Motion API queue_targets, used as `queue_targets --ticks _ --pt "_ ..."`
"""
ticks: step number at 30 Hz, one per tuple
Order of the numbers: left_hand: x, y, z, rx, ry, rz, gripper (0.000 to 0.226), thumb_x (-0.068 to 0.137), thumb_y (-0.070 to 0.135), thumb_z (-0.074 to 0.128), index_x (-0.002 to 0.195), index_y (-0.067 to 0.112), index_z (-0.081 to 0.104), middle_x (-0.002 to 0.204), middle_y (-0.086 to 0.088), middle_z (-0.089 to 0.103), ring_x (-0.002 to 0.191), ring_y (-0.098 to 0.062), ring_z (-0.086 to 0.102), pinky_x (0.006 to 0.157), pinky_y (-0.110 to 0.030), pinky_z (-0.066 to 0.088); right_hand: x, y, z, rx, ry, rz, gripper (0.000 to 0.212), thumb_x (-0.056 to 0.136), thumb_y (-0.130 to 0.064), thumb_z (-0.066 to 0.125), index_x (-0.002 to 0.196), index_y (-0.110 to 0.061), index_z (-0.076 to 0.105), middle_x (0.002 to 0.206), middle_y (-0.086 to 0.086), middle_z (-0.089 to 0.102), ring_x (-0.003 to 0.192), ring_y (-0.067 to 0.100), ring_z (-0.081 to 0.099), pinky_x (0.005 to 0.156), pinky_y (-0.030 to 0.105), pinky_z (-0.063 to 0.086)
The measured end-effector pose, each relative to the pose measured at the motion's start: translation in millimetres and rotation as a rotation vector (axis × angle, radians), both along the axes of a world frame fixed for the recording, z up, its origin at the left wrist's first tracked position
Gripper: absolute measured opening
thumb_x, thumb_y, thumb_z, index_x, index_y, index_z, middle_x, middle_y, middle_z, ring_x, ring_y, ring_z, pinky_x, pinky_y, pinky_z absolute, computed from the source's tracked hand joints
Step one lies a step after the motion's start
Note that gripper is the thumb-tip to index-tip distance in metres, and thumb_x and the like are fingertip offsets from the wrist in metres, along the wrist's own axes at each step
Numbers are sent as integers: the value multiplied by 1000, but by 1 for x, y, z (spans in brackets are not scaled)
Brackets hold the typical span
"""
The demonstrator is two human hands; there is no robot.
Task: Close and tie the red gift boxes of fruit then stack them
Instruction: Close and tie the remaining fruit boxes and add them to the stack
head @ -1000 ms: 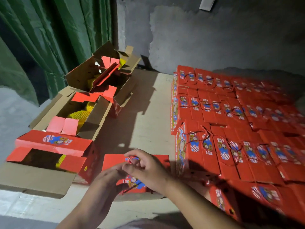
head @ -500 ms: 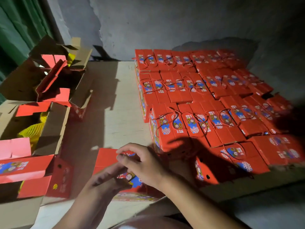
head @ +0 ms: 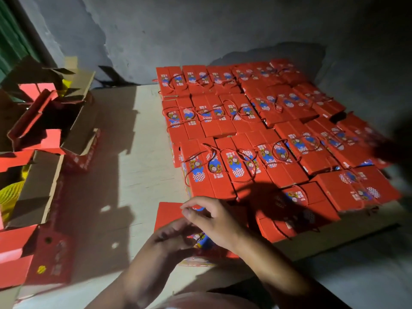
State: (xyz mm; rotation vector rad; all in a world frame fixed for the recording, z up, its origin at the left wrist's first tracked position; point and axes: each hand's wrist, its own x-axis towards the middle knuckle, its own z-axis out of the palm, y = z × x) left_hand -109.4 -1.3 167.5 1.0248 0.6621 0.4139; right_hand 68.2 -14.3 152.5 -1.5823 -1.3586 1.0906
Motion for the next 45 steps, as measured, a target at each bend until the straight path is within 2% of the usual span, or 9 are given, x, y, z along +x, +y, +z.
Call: queue_targets --ticks 6,14,19,24,29,35,39,42,45 --pt "31 -12 -5 -1 11 -7 61 85 6 56 146 13 53 146 -14 57 138 -32 50 113 -61 35 35 -6 -3 -6 -23 71 28 95 -51 61 103 -27 74 89 -12 75 91 9 71 90 45 56" --pt "47 -18 -6 83 30 39 51 94 7 50 144 12 55 143 -14 59 135 -30 54 106 -50 43 54 -4 -9 1 -33 166 30 93 -61 58 108 -38 72 92 -15 75 86 3 72 73 37 64" --pt "50 -27 -16 62 174 242 30 96 3 60 123 7 71 124 -16 71 119 -34 65 105 -48 51 59 -7 -21 -53 -115 278 46 86 -74 57 122 -46 64 117 -24 71 104 -6 67 96 27 55" --pt "34 -24 -20 130 338 391 51 89 -17 51 119 16 75 110 -10 76 101 -28 72 86 -35 58 62 -4 -28 -127 -6 309 37 90 -39 69 126 -44 63 129 -24 66 125 6 61 104 31 52" --pt "-10 -11 -41 304 581 402 44 94 -6 58 116 29 74 110 9 77 100 -14 71 86 -28 56 72 14 -34 -169 -112 236 36 89 -23 65 119 -41 66 106 -31 70 90 -13 64 77 8 47" --pt "-65 -9 -77 362 806 186 43 92 17 74 124 43 61 117 21 66 117 0 60 90 -15 48 66 25 -60 -269 -305 51 26 93 -22 63 110 -42 67 110 -13 72 91 10 73 81 42 62" --pt "-93 -10 -75 328 731 126 35 95 23 72 121 45 64 118 28 67 112 10 61 85 -6 48 48 25 -73 -304 -405 -11 33 96 -9 63 113 -37 67 90 -1 72 61 -3 69 50 23 51" --pt "-123 1 -69 368 722 181 32 97 22 69 127 32 67 122 18 69 113 4 63 95 -21 53 32 24 -74 -316 -685 -38 30 92 -16 70 119 -29 70 118 1 64 92 1 64 76 15 44" --pt "-164 19 -62 546 815 266 29 96 21 69 124 25 70 118 10 72 111 -4 66 95 -28 53 6 23 -70 -281 -811 -130 38 90 -22 73 127 -19 68 147 10 43 136 31 43 112 40 36"
